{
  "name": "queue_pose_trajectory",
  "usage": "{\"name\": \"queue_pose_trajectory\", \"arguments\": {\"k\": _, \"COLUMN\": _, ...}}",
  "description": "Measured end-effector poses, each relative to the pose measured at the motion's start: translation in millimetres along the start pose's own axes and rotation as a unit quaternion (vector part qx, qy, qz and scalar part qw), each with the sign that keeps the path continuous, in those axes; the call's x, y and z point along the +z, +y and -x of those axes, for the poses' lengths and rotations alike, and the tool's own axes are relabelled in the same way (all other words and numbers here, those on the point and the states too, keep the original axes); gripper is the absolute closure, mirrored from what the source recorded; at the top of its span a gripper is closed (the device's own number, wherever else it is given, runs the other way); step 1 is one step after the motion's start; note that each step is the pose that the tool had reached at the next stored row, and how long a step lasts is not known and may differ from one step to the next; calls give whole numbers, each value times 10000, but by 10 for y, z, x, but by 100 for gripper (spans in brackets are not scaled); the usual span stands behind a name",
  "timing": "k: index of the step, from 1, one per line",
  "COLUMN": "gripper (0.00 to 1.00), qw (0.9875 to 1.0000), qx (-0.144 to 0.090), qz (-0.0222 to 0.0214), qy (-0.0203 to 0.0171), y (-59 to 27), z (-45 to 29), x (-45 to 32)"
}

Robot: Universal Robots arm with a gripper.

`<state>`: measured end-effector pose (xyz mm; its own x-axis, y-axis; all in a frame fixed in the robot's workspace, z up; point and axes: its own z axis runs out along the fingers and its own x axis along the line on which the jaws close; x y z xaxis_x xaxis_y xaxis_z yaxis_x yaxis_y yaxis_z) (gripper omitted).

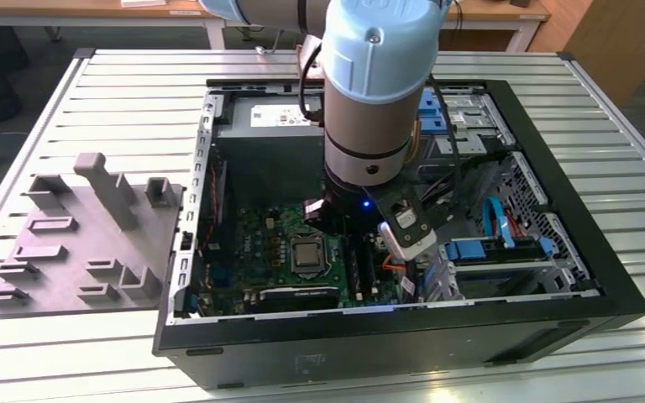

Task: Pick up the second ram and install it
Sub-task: 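Insert the second ram into the second slot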

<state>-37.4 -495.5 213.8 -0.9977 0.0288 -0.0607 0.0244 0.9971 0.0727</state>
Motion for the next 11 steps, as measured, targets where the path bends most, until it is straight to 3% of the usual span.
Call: {"name": "queue_pose_trajectory", "arguments": {"k": 11, "gripper": 89, "qw": 10000, "qx": 1, "qz": 15, "qy": -1, "y": -1, "z": -1, "x": 20}}
